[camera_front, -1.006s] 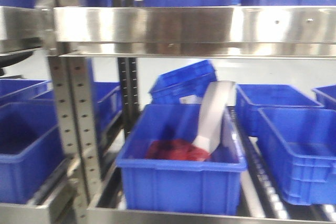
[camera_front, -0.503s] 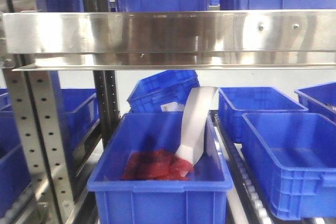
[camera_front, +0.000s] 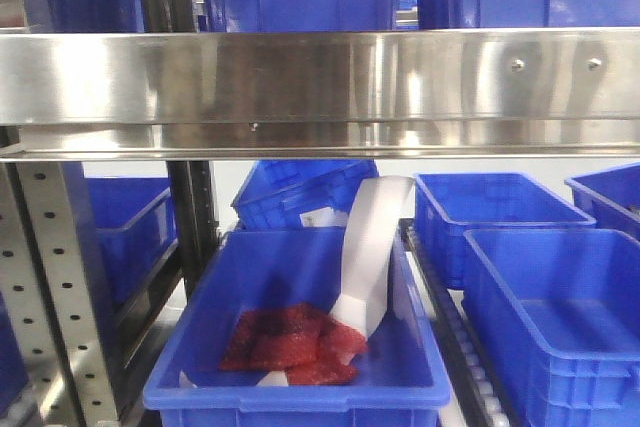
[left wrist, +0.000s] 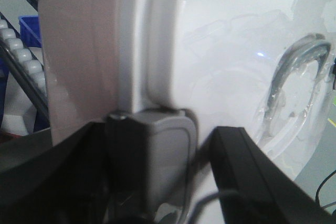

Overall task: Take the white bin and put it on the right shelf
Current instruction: 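Raise the held bin above the steel shelf edge with both grippers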

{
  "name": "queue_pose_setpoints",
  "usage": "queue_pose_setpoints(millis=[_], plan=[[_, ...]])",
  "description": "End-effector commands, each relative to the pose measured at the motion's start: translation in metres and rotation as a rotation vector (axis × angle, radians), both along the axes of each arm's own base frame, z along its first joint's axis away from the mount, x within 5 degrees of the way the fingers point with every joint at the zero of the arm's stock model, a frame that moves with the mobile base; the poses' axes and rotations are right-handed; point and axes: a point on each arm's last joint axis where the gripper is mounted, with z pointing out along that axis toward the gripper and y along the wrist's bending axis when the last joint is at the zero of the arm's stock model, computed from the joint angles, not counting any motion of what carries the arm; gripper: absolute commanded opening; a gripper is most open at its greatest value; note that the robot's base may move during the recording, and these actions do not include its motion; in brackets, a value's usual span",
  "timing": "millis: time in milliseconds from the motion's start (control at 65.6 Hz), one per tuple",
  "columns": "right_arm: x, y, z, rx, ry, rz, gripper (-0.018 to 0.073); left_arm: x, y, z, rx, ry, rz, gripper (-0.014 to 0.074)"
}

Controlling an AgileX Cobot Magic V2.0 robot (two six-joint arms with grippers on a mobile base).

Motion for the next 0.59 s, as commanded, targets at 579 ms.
queue_pose_setpoints(millis=[579], plan=[[-0.018, 0.0138, 0.0251, 0.194, -0.036, 0.151, 0.0393, -0.0269, -0.0159, 0.0258, -0.168, -0.037, -0.224, 0.0229]])
